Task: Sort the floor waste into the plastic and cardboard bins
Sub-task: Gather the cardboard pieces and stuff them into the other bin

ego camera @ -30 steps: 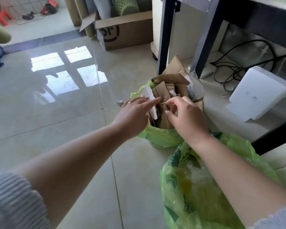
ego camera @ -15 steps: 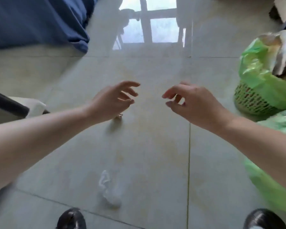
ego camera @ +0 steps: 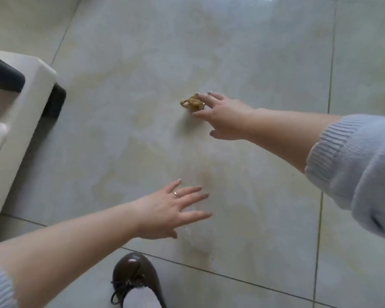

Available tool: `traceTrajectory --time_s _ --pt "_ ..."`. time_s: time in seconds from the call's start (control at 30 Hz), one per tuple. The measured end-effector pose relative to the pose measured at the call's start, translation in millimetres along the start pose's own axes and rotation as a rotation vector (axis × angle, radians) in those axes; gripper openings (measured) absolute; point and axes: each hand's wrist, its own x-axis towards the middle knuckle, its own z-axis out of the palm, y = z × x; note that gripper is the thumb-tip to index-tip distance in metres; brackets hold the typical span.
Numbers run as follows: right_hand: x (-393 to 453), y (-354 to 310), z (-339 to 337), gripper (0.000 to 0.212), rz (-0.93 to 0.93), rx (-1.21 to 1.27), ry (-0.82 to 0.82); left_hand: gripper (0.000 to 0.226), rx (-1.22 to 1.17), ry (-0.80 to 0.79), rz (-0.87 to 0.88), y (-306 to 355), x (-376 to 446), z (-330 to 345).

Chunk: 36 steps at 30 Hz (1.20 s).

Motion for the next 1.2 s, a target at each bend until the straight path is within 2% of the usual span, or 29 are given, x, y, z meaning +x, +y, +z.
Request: traceTrajectory --time_s 0.07,0.1,0.2,0.3,0.37,0.43,0.5,0.6,0.63,0.7,0.77,0.8,0.87,0.93,1.0,1.07,1.13,1.2 --pt "17.4 -0.7 11.7 0.060 -0.012 -0.041 -0.025 0.088 0.087 -0.053 0.222 2.6 14.5 14.3" --pt "24.7 -0.6 16.4 0.061 -0.021 -0.061 -0.036 0.083 0.112 -0.066 0.279 3.2 21.0 19.1" --pt "39.8 1.6 24.3 0.059 -0.019 -0.094 -0.075 0.054 0.168 -0.060 0.384 2.1 30.7 29.8" --pt "52.3 5.1 28.6 0.045 0.057 -0.074 -0.031 0.037 0.256 0.057 0.436 -4.6 28.6 41.0" --pt "58.3 8.7 32.1 0.032 0.097 -0.011 0.057 0.029 0.169 0.155 0.430 -12.8 29.6 38.6" --pt "58.7 11.2 34.2 0.026 0.147 0.079 0.122 0.025 -0.031 0.254 0.389 -18.2 33.9 32.6" --pt "52.9 12.1 36.3 0.023 0.184 0.152 0.158 0.032 -0.238 0.354 0.243 -20.2 38.7 23.3" --pt "29.3 10.6 38.9 0.012 0.307 0.370 0.244 0.030 -0.514 0.478 -0.078 -27.0 41.0 3.2" --pt "19.2 8.8 39.3 0.017 0.343 0.452 0.294 0.033 -0.572 0.512 -0.151 -29.5 41.4 -2.4" --pt "-6.1 4.3 38.0 0.024 0.405 0.595 0.384 0.031 -0.641 0.576 -0.250 -33.0 42.9 -15.9" --pt "-38.1 1.5 33.9 0.010 0.459 0.753 0.459 0.028 -0.665 0.665 -0.322 -32.0 47.6 -33.7" --pt "-56.5 1.2 30.1 0.020 0.485 0.830 0.475 0.030 -0.670 0.708 -0.341 -29.1 51.1 -43.0" --pt "-98.7 3.9 24.8 0.037 0.508 0.928 0.453 0.033 -0.674 0.759 -0.340 -18.4 59.4 -62.8" --pt "-146.1 6.2 19.5 0.030 0.544 0.970 0.465 0.029 -0.688 0.770 -0.312 -3.5 70.1 -81.5" --pt "-196.6 8.3 16.1 0.023 0.616 1.048 0.539 0.014 -0.733 0.764 -0.296 14.7 82.7 -101.5" --pt "-250.1 12.6 14.3 0.028 0.732 1.193 0.649 0.002 -0.819 0.751 -0.238 38.8 98.8 -129.0" --pt "-307.3 15.6 9.1 0.036 0.840 1.295 0.793 0.010 -0.868 0.737 -0.146 70.1 118.0 -165.9" --pt "-365.2 18.4 3.6 0.036 0.994 1.181 0.933 0.023 -0.858 0.728 -0.063 107.1 135.5 -204.8"
